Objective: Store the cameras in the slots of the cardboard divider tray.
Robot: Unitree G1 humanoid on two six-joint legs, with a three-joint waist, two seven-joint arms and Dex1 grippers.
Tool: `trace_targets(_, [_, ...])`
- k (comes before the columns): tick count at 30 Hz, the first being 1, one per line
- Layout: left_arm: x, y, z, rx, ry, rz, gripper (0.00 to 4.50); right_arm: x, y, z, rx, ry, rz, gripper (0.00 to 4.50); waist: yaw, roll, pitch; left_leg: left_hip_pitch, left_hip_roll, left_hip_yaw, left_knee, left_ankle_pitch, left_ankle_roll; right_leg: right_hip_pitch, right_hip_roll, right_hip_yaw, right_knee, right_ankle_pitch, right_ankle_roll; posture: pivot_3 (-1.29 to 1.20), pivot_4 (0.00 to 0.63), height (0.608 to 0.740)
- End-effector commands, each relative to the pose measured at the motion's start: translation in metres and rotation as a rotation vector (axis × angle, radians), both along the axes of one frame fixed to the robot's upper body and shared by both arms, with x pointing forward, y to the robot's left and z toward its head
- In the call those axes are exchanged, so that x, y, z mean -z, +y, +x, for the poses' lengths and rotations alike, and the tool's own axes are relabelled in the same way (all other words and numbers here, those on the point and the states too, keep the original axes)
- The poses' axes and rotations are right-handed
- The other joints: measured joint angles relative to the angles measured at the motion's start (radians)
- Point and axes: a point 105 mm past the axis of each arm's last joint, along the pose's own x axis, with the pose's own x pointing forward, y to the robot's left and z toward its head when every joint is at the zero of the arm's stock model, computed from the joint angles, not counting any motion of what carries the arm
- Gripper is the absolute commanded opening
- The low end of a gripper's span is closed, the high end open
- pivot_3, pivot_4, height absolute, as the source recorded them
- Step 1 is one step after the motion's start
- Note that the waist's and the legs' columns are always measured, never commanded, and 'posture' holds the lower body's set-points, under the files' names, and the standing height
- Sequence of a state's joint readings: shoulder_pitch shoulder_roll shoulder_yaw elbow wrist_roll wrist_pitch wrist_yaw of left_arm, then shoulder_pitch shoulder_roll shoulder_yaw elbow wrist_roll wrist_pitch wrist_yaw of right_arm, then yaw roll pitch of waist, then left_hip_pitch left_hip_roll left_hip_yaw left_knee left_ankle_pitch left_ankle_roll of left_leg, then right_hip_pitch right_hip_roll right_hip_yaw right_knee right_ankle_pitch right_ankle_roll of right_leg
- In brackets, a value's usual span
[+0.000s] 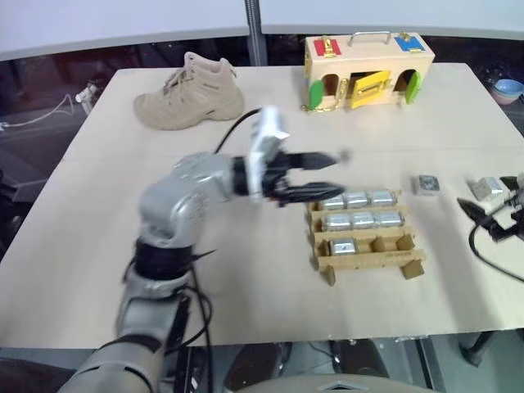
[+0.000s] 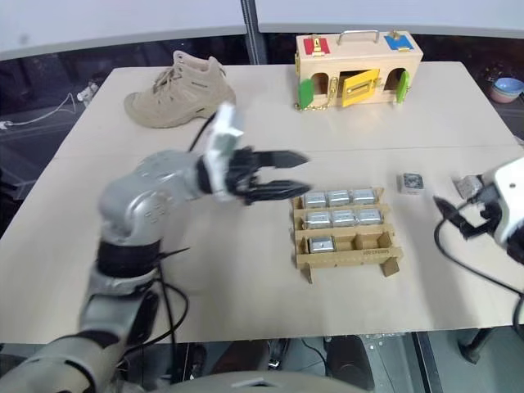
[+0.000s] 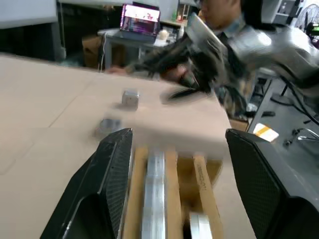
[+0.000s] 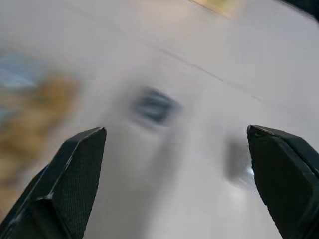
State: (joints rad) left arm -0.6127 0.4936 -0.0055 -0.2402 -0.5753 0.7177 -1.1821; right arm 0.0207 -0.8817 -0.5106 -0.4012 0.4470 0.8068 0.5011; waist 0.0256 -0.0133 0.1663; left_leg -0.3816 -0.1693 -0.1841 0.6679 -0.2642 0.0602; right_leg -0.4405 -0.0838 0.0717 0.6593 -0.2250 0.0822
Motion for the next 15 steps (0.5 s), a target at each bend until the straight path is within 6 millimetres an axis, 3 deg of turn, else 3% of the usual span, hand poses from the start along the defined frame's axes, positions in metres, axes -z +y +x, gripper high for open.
trace_targets(1, [-0.015, 0.019, -0.02, 0.076, -0.088, -0.041, 3.05, 0.003, -0.031, 0.019, 0.195, 0.051, 0.024, 4.5, 0.002, 0.0, 0.0, 0.0, 0.0, 0.0, 0.0, 0.0, 0.0, 0.0, 0.0, 0.0, 0.0, 0.0, 0.0, 0.0, 0.15, 0.74])
trace_targets(6, [-0.01, 0.038, -0.033, 0.106, -0.092, -0.01, 3.05, 0.006, -0.048, 0.045, 0.271, 0.104, 0.071, 4.5, 0.013, 0.001, 0.0, -0.001, -0.001, 0.0, 0.001, 0.0, 0.001, 0.001, -0.001, -0.001, -0.002, 0.0, 0.0, 0.0, 0.15, 0.74])
trace_targets(15, [-0.008, 0.042, -0.044, 0.06, -0.105, -0.018, 3.05, 0.017, -0.064, 0.067, 0.331, 0.195, 0.099, 4.5, 0.005, 0.001, 0.0, -0.001, -0.001, 0.0, -0.001, 0.0, 0.001, 0.0, -0.001, -0.001, -0.002, 0.0, 0.0, 0.0, 0.15, 0.74])
